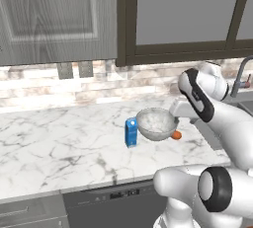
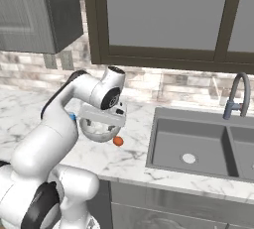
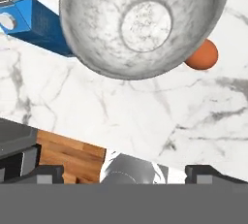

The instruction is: Gather the eggs and milk located in the vicinity of the sink area and place them right next to the bowl.

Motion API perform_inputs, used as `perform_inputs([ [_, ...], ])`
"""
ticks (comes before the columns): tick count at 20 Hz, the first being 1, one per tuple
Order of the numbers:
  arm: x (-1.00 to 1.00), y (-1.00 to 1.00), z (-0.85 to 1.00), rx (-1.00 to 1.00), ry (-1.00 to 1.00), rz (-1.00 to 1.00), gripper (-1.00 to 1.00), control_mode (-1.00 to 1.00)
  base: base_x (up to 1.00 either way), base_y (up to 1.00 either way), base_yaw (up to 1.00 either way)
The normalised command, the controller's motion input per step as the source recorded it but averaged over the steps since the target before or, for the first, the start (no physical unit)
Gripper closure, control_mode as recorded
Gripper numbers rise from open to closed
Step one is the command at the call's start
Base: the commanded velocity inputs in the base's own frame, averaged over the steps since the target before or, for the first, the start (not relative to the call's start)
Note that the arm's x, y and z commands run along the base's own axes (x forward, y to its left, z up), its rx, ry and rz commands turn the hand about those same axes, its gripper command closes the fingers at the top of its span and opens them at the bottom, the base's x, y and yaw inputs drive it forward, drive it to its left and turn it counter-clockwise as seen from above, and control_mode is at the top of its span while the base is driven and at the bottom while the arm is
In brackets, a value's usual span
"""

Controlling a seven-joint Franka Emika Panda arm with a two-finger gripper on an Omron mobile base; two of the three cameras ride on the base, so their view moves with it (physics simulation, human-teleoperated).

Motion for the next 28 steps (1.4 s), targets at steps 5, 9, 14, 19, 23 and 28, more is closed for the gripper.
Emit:
perform_inputs([
  [5,-0.67,0.48,0.22,-0.09,0.08,-0.11,-1.0,-1.0,0.0,0.0,0.0],
  [9,-0.62,0.53,0.13,-0.14,0.03,-0.1,-1.0,-1.0,0.0,0.0,0.0],
  [14,-0.79,0.4,0.02,-0.08,0.0,-0.06,-1.0,-1.0,0.0,0.0,0.0],
  [19,-0.46,0.51,0.14,-0.12,-0.06,0.0,-1.0,-1.0,0.0,0.0,0.0],
  [23,0.0,0.0,0.0,0.0,0.0,0.0,-1.0,-1.0,0.0,0.0,0.0],
  [28,0.0,0.0,0.0,0.0,0.0,0.0,-1.0,-1.0,0.0,0.0,0.0],
])
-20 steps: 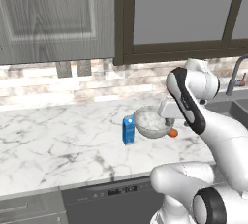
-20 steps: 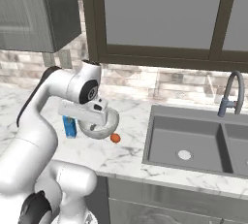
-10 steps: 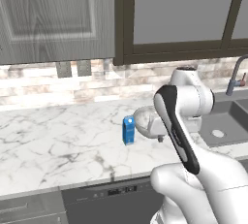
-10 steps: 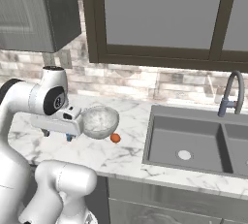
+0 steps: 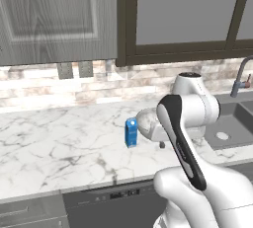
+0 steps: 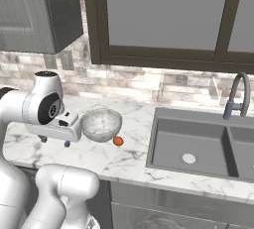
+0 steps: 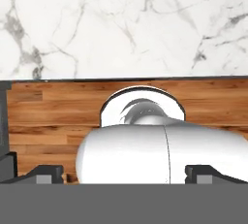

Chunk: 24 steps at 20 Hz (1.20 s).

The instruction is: Gather the eggs and milk located in the vicinity of the sink area and place them right next to the bowl.

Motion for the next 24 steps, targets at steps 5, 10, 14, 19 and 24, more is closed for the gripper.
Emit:
perform_inputs([
  [5,0.0,0.0,0.0,0.0,0.0,0.0,-1.0,1.0,-0.1,0.0,0.0],
  [10,0.0,0.0,0.0,0.0,0.0,0.0,-1.0,1.0,-1.0,0.12,0.0],
  [14,0.0,0.0,0.0,0.0,0.0,0.0,-1.0,1.0,-1.0,0.21,0.0],
  [19,0.0,0.0,0.0,0.0,0.0,0.0,-1.0,1.0,-0.9,0.07,0.0],
  [24,0.0,0.0,0.0,0.0,0.0,0.0,-1.0,1.0,-0.48,0.0,0.04],
])
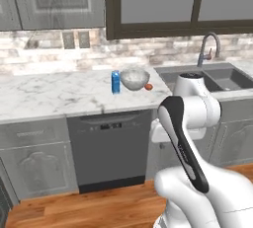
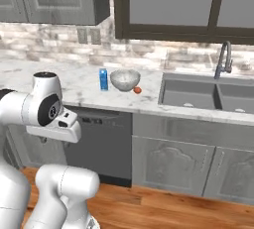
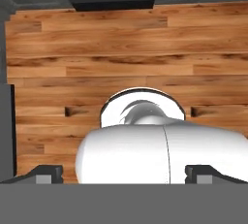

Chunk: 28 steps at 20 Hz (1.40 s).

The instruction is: Gather the eggs and milk located in the vicinity of the sink area and place them right next to the bowl.

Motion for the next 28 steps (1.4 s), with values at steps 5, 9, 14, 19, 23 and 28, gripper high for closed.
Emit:
perform_inputs([
  [5,0.0,0.0,0.0,0.0,0.0,0.0,-1.0,1.0,0.05,-0.73,-0.07],
  [9,0.0,0.0,0.0,0.0,0.0,0.0,-1.0,1.0,0.03,-1.0,-0.23],
  [14,0.0,0.0,0.0,0.0,0.0,0.0,-1.0,1.0,0.02,-1.0,-0.27],
  [19,0.0,0.0,0.0,0.0,0.0,0.0,-1.0,1.0,0.06,-1.0,-0.07],
  [23,0.0,0.0,0.0,0.0,0.0,0.0,-1.0,1.0,0.22,-1.0,0.04],
  [28,0.0,0.0,0.0,0.0,0.0,0.0,-1.0,1.0,0.84,-1.0,0.34],
])
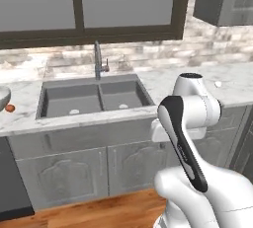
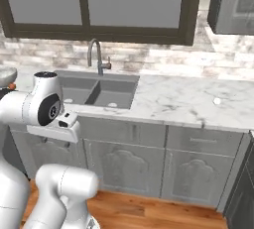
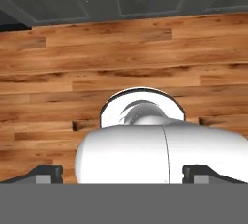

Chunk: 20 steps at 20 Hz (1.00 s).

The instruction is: Gather the eggs and milk located in the vicinity of the sink area and place them right next to the bowl.

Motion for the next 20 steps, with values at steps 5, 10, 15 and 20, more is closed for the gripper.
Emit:
perform_inputs([
  [5,0.0,0.0,0.0,0.0,0.0,0.0,-1.0,1.0,0.84,-1.0,0.42],
  [10,0.0,0.0,0.0,0.0,0.0,0.0,-1.0,1.0,0.45,-1.0,0.31],
  [15,0.0,0.0,0.0,0.0,0.0,0.0,-1.0,1.0,0.04,-0.55,0.02],
  [20,0.0,0.0,0.0,0.0,0.0,0.0,-1.0,1.0,0.25,-0.44,-0.17],
])
